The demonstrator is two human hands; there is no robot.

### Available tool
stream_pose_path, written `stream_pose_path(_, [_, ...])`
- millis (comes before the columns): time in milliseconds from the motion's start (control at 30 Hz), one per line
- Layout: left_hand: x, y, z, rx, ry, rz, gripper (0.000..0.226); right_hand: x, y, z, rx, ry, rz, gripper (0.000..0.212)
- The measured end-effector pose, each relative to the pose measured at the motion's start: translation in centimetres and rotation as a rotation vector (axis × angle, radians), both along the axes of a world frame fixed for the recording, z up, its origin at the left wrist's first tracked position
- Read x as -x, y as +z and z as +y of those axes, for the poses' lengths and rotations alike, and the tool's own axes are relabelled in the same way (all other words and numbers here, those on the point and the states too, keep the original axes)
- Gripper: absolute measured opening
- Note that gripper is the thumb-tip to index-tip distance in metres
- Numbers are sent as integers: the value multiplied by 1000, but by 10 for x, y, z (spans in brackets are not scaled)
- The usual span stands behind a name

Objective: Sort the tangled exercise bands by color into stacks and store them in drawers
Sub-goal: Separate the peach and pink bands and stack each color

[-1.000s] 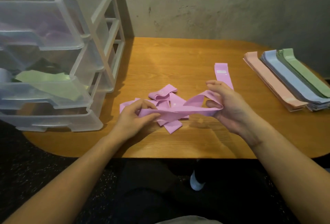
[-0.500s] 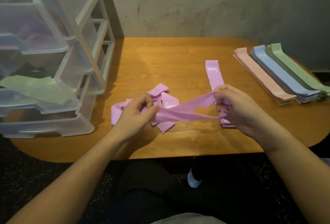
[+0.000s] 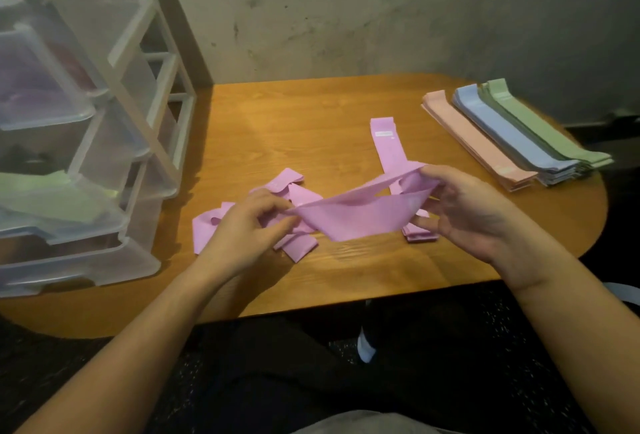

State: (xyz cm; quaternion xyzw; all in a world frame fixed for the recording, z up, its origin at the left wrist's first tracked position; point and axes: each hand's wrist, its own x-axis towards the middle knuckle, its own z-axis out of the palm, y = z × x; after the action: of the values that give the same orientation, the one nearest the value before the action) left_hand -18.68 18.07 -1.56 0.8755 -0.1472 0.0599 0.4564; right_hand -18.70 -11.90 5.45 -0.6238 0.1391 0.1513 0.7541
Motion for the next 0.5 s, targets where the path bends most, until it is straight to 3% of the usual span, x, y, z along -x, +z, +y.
stream_pose_path(133, [1, 10, 3, 84, -11, 98, 4, 4, 0, -9, 69, 2, 30, 22])
stream_pose_path(200, [1, 16, 3, 78, -26, 96, 5, 7, 0, -10, 154, 4, 12, 10])
stream_pose_path(267, [0, 20, 3, 80, -37, 109, 4, 10, 0, -12, 244, 3, -7, 14])
stream_pose_path(500, [-1, 25, -1, 153, -165, 294, 11, 17, 14, -20, 196, 69, -83, 26])
